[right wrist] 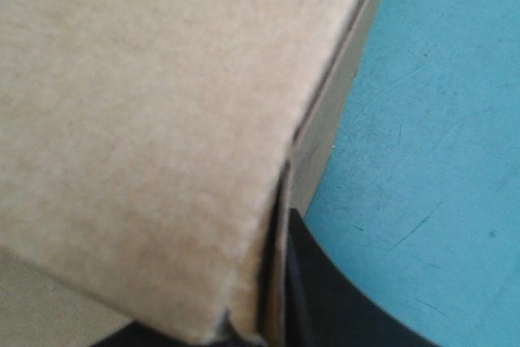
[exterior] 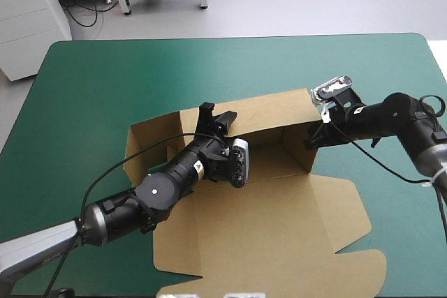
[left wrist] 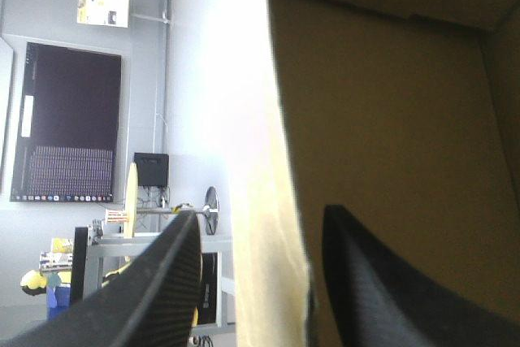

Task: Fold the box

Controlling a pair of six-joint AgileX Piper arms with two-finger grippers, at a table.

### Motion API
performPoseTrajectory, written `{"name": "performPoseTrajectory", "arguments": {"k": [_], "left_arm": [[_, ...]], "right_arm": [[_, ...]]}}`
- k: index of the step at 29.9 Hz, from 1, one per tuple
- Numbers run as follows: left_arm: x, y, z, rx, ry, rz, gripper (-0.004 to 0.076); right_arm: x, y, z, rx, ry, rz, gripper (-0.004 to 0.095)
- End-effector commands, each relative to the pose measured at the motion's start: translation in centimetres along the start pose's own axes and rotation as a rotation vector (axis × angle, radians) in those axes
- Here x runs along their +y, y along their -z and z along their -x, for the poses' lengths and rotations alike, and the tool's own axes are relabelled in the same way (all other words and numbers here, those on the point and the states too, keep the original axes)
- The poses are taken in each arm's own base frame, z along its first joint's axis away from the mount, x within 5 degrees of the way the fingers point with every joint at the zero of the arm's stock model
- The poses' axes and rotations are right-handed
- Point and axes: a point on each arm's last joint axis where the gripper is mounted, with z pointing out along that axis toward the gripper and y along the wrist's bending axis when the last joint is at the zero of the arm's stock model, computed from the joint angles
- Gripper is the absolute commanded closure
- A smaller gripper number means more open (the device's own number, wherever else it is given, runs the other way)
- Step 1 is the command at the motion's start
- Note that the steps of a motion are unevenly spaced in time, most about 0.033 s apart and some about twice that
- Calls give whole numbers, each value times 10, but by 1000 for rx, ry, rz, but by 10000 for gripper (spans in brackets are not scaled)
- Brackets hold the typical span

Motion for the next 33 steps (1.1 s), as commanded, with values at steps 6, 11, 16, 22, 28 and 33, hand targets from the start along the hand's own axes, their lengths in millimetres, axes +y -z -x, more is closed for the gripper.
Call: {"name": "performPoseTrajectory", "arguments": {"k": [6, 11, 16, 22, 28, 33], "left_arm": [[34, 55, 33, -177, 16, 148, 330], [33, 72, 46, -235, 76, 141, 330], [29, 82, 56, -284, 113, 114, 335], [44, 84, 50, -186, 239, 159, 659], [72, 94, 52, -140, 336, 161, 729], [100, 101, 45, -88, 487, 115, 729]], "right_arm": [[3, 11, 9, -57, -54, -23, 929], [-3, 12, 7, -41, -73, -85, 930], [-8, 13, 8, -44, -104, -140, 930], [-11, 13, 9, -62, -118, -181, 930], [-12, 13, 9, -63, -118, -182, 930], [-12, 13, 9, -62, -117, -183, 930]]}}
